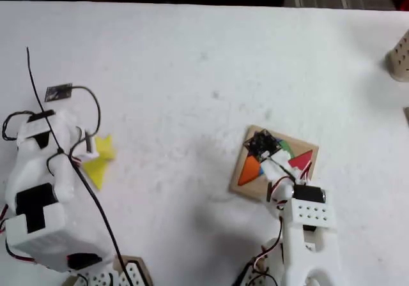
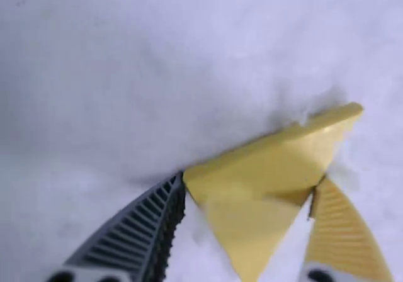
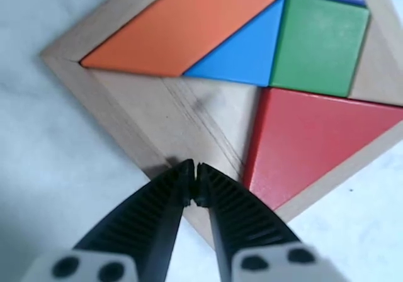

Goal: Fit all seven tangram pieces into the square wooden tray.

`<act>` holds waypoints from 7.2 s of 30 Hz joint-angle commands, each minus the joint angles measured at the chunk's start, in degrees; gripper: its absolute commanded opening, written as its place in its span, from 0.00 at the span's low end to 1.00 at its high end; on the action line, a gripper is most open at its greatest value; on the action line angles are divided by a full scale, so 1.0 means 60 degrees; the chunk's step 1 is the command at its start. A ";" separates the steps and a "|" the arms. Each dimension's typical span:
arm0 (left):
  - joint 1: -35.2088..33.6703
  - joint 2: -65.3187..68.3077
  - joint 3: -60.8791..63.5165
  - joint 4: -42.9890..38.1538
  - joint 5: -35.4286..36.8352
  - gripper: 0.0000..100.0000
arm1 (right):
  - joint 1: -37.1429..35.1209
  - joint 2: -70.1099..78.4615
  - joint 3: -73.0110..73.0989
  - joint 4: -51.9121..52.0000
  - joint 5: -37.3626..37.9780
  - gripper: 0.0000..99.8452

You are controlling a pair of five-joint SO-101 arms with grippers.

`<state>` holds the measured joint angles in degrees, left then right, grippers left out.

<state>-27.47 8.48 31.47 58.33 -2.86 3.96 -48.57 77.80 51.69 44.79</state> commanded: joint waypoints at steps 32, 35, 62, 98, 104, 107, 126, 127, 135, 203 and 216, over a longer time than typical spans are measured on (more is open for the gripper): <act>0.1795 -0.0081 -0.1377 -0.0234 0.0249 0.09 | -0.0110 -0.0007 0.0088 -0.0051 -0.0117 0.02; 0.1780 -0.0081 -0.1744 -0.0249 0.0601 0.09 | -0.0110 -0.0007 0.0088 -0.0051 -0.0117 0.02; 0.2264 0.0007 -0.2945 -0.1641 0.1026 0.15 | -0.0110 -0.0007 0.0088 -0.0037 -0.0088 0.02; 0.1663 0.7128 -1.1634 0.2374 0.2300 0.37 | -0.0110 -0.0007 0.0088 -0.0037 -0.0044 0.02; 0.1678 0.7392 -1.1824 0.3062 0.2271 0.37 | -0.0110 -0.0007 0.0088 -0.0051 -0.0044 0.02; 0.1751 0.7392 -1.1824 0.3311 0.2271 0.37 | -0.0110 -0.0007 0.0088 -0.0051 -0.0044 0.02; 0.2249 0.7407 -1.1824 0.2842 0.1260 0.12 | -0.0110 -0.0007 0.0088 -0.0066 -0.0103 0.02; 0.2249 0.7407 -1.1824 0.2857 0.1260 0.12 | -0.0110 -0.0007 0.0088 -0.0066 -0.0103 0.02; 0.2264 0.7319 -1.1824 0.3179 0.1260 0.12 | -0.0110 -0.0007 0.0088 -0.0066 -0.0103 0.02; 0.4549 0.2176 -0.8190 0.3883 0.1729 0.02 | -0.0051 -0.0007 0.0088 -0.0051 -0.0088 0.02; 0.7582 -0.2835 -0.4059 0.3516 0.0000 0.02 | -0.0051 -0.0007 0.0088 -0.0066 -0.0117 0.02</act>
<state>8.92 3.21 1.85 80.66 3.03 3.96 -48.57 78.07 51.69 44.79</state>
